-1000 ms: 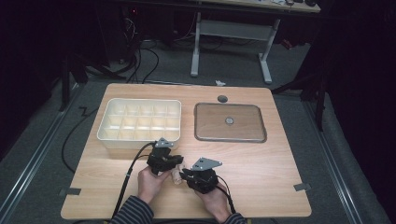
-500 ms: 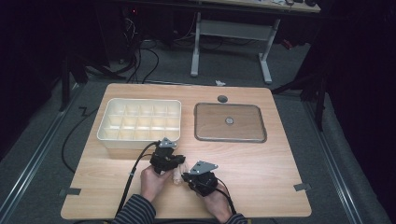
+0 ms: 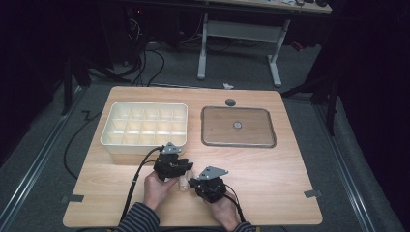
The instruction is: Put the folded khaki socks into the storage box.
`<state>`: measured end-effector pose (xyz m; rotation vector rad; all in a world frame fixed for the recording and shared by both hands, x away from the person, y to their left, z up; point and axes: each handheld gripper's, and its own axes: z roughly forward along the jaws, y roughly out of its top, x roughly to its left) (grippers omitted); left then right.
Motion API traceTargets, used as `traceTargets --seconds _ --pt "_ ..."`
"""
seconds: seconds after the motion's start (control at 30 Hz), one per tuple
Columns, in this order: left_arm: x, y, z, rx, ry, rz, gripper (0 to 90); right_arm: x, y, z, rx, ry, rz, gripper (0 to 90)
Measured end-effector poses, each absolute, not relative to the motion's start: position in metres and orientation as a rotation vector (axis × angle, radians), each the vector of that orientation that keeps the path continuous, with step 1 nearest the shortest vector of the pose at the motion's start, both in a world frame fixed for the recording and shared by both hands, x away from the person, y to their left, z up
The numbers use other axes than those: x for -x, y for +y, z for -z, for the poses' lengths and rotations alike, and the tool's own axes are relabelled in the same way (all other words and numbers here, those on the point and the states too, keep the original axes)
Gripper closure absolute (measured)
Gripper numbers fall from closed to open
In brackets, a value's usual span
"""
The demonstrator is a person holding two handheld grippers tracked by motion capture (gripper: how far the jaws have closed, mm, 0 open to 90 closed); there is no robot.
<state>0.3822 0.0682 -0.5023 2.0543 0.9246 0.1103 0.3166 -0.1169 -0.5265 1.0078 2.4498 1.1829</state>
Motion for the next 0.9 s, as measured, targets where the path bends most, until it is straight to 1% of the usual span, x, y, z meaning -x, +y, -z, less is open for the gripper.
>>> traceTargets --seconds 0.03,0.07,0.2,0.23,0.43,0.63,0.7,0.8,0.9 --pt "-0.382 0.068 0.502 -2.054 0.925 -0.110 64.6 -0.317 -0.117 0.527 -1.008 2.450 -1.183 85.4" --pt "-0.376 0.071 0.499 -2.045 0.938 -0.141 62.1 -0.316 -0.117 0.526 -1.011 2.446 -1.181 85.2" --pt "-0.365 0.080 0.495 -2.027 0.937 -0.188 58.1 -0.317 -0.119 0.525 -1.026 2.441 -1.193 84.9" --pt "-0.357 0.085 0.496 -2.015 0.949 -0.206 57.1 -0.317 -0.119 0.525 -1.029 2.440 -1.194 84.8" --pt "-0.346 0.092 0.507 -2.021 1.015 -0.191 52.5 -0.317 -0.119 0.527 -1.039 2.438 -1.193 83.5" --pt "-0.341 0.090 0.517 -1.995 1.047 -0.151 46.8 -0.316 -0.121 0.527 -1.048 2.432 -1.181 80.2" --pt "-0.340 0.088 0.518 -1.992 1.049 -0.153 46.1 -0.315 -0.122 0.527 -1.053 2.434 -1.169 79.2" --pt "-0.340 0.084 0.519 -2.014 1.050 -0.169 46.6 -0.315 -0.125 0.528 -1.064 2.440 -1.152 80.4" --pt "-0.341 0.081 0.521 -2.034 1.045 -0.184 46.9 -0.316 -0.126 0.529 -1.070 2.451 -1.136 83.8"
